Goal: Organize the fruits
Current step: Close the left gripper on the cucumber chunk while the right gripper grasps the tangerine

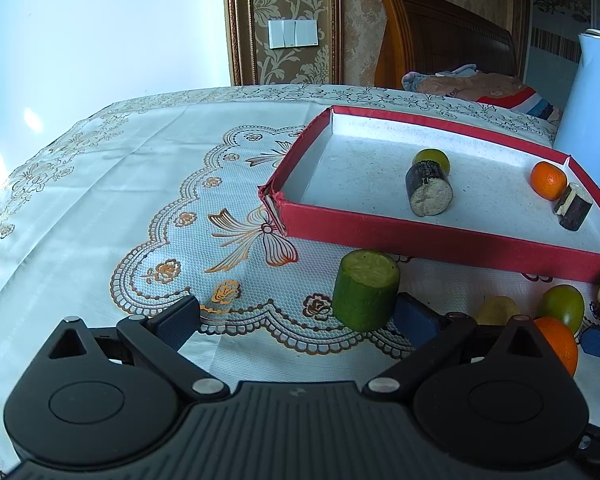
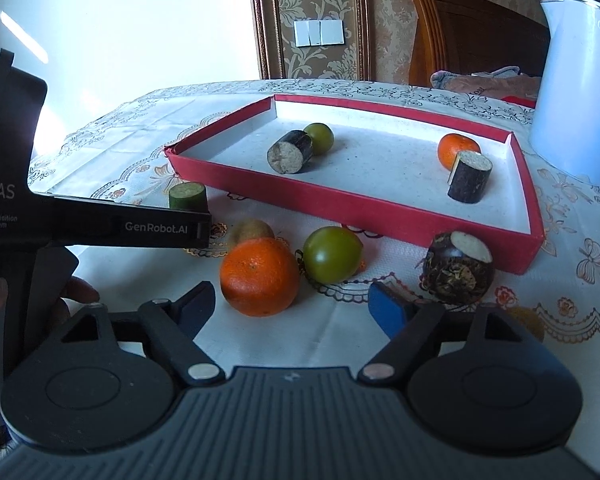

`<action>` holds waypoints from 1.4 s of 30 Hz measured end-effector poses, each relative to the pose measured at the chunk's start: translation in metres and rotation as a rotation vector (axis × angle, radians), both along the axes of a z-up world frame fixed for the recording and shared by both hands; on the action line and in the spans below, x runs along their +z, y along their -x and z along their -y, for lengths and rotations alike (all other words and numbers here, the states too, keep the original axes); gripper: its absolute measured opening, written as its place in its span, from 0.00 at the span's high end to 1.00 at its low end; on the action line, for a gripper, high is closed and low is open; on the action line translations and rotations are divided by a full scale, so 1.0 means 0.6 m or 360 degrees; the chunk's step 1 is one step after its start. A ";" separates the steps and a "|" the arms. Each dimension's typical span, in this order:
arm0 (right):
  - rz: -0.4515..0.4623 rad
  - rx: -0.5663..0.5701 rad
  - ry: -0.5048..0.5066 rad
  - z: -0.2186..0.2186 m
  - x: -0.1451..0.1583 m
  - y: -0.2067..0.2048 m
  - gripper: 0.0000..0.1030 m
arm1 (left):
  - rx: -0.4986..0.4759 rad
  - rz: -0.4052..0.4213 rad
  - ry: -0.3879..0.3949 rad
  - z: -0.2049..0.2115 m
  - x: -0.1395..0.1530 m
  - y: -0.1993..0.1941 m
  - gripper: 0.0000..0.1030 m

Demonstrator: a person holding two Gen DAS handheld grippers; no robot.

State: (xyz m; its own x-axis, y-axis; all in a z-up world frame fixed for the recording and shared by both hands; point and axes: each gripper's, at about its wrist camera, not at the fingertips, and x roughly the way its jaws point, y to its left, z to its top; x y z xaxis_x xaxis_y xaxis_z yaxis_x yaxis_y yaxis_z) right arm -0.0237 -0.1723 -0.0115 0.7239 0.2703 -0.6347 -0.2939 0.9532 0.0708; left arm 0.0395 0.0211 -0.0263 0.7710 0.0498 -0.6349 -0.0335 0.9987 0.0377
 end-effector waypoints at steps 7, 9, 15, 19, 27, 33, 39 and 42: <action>0.0004 0.0018 0.0040 -0.016 0.000 -0.002 0.30 | 0.0000 0.0000 0.0000 0.000 0.000 0.000 0.00; 0.0005 0.0017 0.0049 -0.018 0.000 -0.002 0.30 | 0.0000 0.0000 0.0000 0.000 0.000 0.000 0.00; 0.0018 0.0038 0.0020 -0.017 0.005 0.003 0.55 | 0.0000 0.0000 0.0002 0.000 0.000 0.000 0.00; 0.0020 0.0062 0.0048 -0.026 0.003 0.002 0.57 | 0.0000 0.0000 0.0000 -0.001 0.000 0.000 0.00; 0.0032 0.0054 0.0051 -0.030 0.003 0.001 0.62 | -0.0001 0.0009 -0.0020 0.001 0.001 0.002 0.00; 0.0038 0.0057 0.0041 -0.028 0.003 0.003 0.62 | -0.0070 0.0057 -0.0061 0.013 0.007 0.011 0.16; 0.0043 0.0047 0.0024 -0.023 0.004 0.007 0.62 | -0.0180 0.0065 -0.0004 0.018 0.010 0.016 0.48; 0.0042 0.0047 0.0018 -0.022 0.005 0.007 0.62 | -0.0189 0.0066 -0.0001 0.019 0.010 0.016 0.51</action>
